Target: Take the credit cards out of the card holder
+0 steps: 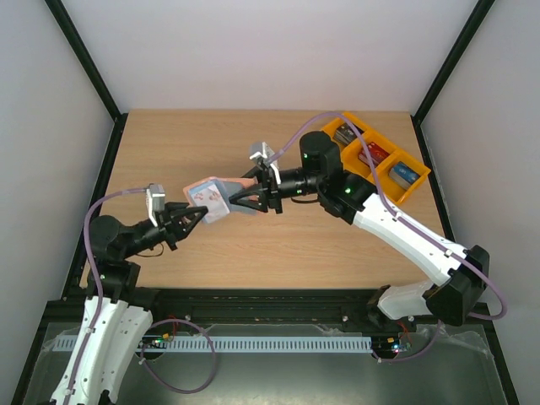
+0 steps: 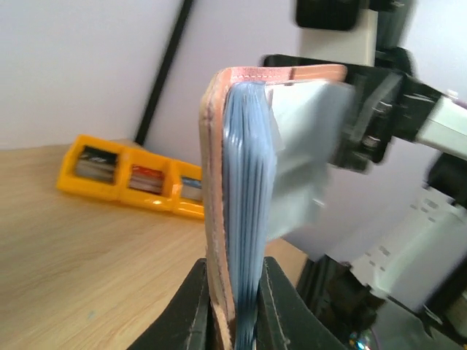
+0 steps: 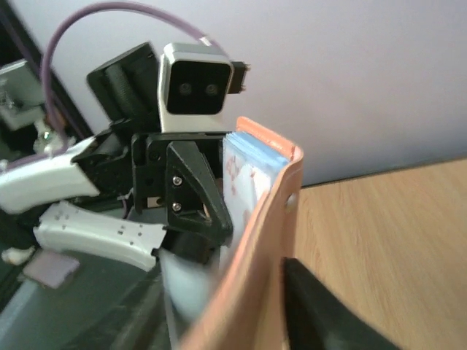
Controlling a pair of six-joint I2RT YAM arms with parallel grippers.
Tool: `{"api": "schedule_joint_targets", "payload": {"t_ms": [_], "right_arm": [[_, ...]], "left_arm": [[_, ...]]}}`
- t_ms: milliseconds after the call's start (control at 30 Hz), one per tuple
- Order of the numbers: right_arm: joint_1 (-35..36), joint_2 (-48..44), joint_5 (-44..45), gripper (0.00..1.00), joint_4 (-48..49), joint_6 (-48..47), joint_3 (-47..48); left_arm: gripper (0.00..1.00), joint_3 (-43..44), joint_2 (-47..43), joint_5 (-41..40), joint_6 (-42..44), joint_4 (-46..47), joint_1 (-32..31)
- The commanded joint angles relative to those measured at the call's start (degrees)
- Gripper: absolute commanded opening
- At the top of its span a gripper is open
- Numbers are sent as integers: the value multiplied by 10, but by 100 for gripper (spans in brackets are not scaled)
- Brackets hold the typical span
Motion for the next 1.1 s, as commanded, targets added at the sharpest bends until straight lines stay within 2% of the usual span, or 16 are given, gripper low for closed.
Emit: {"api": "schedule_joint_targets", "payload": {"t_ms": [0, 100, 167, 267, 367, 500, 600, 667, 733, 1067], "right_arm": [[-13, -1, 78, 50, -2, 6, -19], [-28, 6, 204, 68, -40, 6, -17], [-36, 7, 265, 69, -63, 4, -17], [-36, 9, 309, 68, -101, -5, -13], [-35, 14, 292, 60, -117, -4, -9], [-7, 39, 234, 44, -88, 8, -2], [26, 71, 182, 37, -43, 17, 7], [32, 106, 107, 31, -12, 42, 21], [31, 126, 72, 27, 0, 48, 37], [10, 157, 59, 16, -61, 6, 70]], "left_arm": [[2, 5, 1, -166, 50, -111, 10], [2, 14, 14, -385, 28, -207, 22], [2, 18, 33, -509, 15, -273, 34], [2, 12, 41, -582, 30, -310, 37], [2, 5, 48, -609, 32, -318, 36], [2, -2, 56, -565, 30, -301, 36], [2, -18, 59, -460, 12, -253, 33], [2, -32, 60, -382, -14, -208, 33], [2, -44, 60, -324, -31, -164, 33], [2, -66, 47, -136, -34, -18, 36]]}}
